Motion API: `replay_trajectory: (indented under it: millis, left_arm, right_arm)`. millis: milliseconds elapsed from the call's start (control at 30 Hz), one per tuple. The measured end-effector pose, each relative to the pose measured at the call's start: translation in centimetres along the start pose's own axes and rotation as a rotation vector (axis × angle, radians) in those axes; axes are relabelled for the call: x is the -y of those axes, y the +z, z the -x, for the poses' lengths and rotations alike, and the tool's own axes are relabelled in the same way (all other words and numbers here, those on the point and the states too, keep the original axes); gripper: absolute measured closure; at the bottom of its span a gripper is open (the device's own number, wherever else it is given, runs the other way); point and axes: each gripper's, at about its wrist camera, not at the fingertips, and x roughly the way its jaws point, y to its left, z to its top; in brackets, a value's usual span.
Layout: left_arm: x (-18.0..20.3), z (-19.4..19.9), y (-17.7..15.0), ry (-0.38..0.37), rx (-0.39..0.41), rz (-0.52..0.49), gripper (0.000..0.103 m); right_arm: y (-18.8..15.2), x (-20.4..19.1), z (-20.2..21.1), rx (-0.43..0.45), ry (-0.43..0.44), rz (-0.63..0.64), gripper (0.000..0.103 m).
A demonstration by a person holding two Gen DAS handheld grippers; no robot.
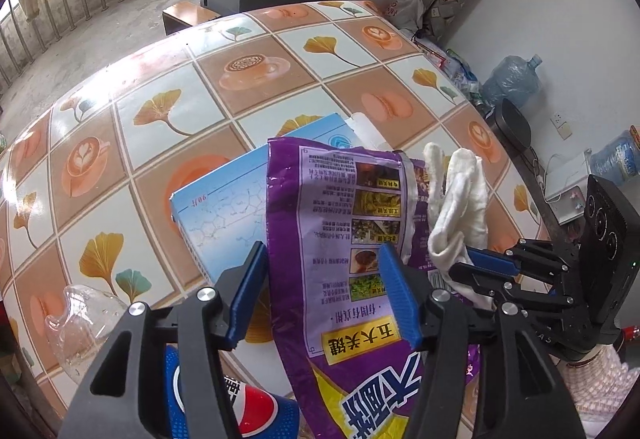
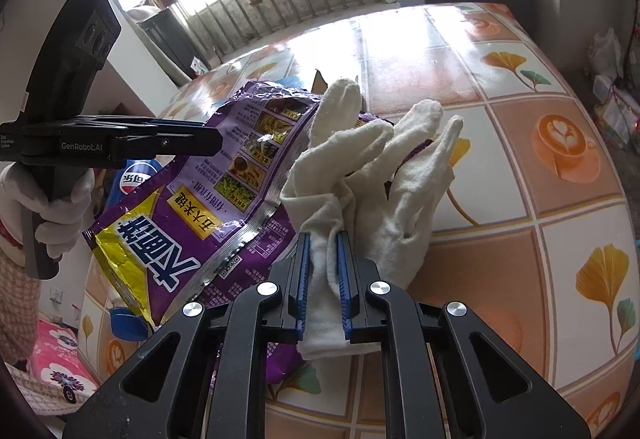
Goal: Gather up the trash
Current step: 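Raise the purple wrapper and white cloth higher above the table with both tools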
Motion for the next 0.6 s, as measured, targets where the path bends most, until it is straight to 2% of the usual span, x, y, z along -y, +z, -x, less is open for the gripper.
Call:
replay_trajectory:
  millis: [167, 267, 433, 533, 600]
  left_arm:
    - [1.2, 0.2, 0.0, -0.030, -0.004, -0.012, 0.046]
    - [2.1, 0.7, -0.2, -0.084, 0.012, -0.005, 0.046]
    - [3.2, 2.3, -1.0, -0.268, 0.061, 0.049, 0.046]
    - [3.3, 2.9, -2.0, -0.423, 0.104, 0.123, 0.046]
    - [3.3, 2.3, -2.7, -0.486, 0.100, 0.172, 0.046]
  right_arm:
    - [0.0, -0.5, 0.1, 0.005, -0.038, 0.011, 0.091]
    - [-0.2, 0.1, 0.4, 0.008, -0.046, -0.009, 0.091]
    - [-0.8, 1.2, 1.1, 0.027, -0.059, -0.054, 0.091]
    - [-1.2, 1.5, 1.4, 0.045, -0.059, -0.085, 0.091]
    - [-1.3, 1.7, 1.6, 0.055, -0.059, -0.099, 0.091]
